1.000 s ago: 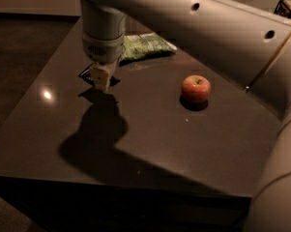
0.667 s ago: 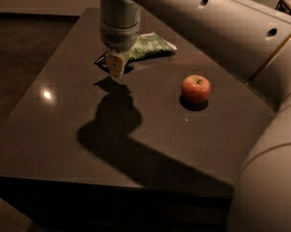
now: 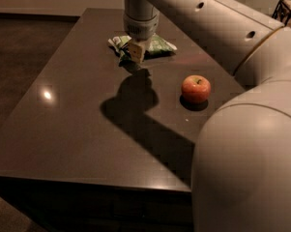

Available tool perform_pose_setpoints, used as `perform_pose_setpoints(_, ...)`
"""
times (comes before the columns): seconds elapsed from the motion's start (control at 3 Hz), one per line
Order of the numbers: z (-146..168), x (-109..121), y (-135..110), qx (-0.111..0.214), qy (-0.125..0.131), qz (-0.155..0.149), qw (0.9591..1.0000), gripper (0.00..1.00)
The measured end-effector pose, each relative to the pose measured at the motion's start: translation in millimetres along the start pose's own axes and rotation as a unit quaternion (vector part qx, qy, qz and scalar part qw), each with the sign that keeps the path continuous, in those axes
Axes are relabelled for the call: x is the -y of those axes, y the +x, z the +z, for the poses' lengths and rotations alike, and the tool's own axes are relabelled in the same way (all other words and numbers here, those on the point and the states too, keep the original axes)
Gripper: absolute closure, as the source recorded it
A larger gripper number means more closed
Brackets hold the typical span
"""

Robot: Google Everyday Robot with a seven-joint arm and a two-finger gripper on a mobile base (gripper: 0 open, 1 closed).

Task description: Move rxbar chocolate near green jalapeno chip bag

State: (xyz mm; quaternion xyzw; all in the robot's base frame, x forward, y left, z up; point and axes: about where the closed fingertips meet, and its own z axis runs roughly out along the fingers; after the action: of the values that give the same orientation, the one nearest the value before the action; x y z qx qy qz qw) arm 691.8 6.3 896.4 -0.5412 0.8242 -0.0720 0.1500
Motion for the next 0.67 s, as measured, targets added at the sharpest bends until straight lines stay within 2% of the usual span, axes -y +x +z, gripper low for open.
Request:
perform_pose_setpoints(0.33,12.5,18.7,11.4,-0.019,0.013,0.023,0.9995,0.84)
perform_pose_setpoints(0.67,16.1,23.4,19.5,-0.02,0.012,0.027,0.9994,0.62)
